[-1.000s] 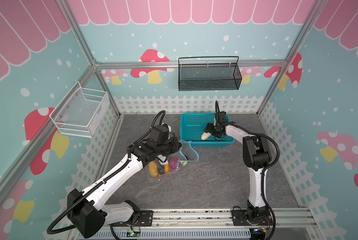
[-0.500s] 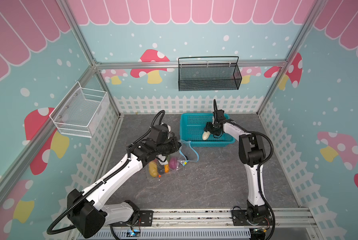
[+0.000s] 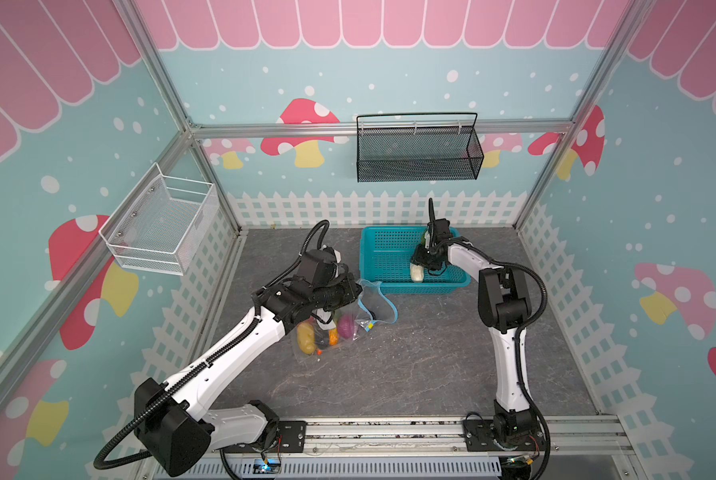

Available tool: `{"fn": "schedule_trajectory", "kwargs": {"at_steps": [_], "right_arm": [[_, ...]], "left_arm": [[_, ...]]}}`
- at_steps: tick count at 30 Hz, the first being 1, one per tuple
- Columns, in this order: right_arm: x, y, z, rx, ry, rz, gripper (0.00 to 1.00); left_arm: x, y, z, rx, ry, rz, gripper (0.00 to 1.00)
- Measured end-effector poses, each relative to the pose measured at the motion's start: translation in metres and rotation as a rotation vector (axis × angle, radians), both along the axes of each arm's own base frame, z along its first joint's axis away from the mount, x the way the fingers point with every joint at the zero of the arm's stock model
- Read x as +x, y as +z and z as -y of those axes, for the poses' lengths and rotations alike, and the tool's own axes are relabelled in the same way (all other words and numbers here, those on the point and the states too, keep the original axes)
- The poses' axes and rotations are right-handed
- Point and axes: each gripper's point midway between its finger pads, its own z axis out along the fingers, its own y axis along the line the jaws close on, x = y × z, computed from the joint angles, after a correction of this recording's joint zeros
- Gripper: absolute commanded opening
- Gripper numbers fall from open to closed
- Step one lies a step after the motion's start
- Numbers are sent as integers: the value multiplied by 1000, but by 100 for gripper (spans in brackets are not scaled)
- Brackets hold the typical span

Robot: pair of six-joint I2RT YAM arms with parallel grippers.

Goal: Place the food in the zip-top bag and seal the zipper
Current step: 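Lift the white radish and carry it toward the bag opening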

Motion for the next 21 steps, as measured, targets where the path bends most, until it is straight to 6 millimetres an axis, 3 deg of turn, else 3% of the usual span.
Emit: {"fn": "schedule_trajectory", "kwargs": {"at_steps": [9,21], "right_arm": [[-18,6,-6,54,33,-20,36],[-38,53,-8,161,76,105,35]], "left_arm": [[-1,2,0,-3,0,4,0],[-1,2,-1,-2,1,4,0]]}}
